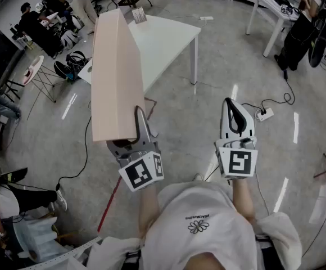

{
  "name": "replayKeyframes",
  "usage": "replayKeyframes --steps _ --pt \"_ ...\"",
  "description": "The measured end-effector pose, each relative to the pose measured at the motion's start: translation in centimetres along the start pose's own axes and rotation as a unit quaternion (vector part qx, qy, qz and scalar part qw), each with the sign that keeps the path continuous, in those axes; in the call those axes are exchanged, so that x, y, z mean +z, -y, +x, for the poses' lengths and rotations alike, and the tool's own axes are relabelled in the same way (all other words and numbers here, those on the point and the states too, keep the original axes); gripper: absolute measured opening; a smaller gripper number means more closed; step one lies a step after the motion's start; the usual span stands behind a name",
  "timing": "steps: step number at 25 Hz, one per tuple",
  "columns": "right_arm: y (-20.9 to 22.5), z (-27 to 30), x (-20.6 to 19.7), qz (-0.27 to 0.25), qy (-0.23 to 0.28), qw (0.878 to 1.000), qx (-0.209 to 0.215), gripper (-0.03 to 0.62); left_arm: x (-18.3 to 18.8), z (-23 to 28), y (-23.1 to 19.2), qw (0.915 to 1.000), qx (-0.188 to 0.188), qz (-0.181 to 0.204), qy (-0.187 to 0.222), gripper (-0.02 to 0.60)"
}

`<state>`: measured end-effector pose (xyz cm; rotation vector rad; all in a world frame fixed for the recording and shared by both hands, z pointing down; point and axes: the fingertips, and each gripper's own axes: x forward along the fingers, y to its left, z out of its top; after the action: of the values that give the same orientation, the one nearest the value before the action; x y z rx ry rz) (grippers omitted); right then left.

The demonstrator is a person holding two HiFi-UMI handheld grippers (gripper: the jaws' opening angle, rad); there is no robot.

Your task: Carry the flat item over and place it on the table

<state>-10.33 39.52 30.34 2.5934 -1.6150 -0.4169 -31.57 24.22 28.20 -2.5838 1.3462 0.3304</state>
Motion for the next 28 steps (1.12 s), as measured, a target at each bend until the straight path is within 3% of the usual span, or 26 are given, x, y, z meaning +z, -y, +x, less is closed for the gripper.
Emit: replayKeyframes --steps 8,15,28 --pt "0.4 0.8 -0.7 -0.009 -0.003 1.0 0.0 0.012 -0.6 0.6 0.1 1.0 0.003 0.006 0.002 0.302" --pt "1.5 1.5 -2.1 -0.011 -0.008 1.0 0.016 0.012 -1.4 1.6 0.8 0.9998 0.018 -0.01 -0.008 0.302" --pt "2.7 2.3 -4.5 -0.008 -0.015 0.999 0.031 0.012 -3.1 3.5 3.2 0.9996 0.012 -0.024 -0.005 0.302"
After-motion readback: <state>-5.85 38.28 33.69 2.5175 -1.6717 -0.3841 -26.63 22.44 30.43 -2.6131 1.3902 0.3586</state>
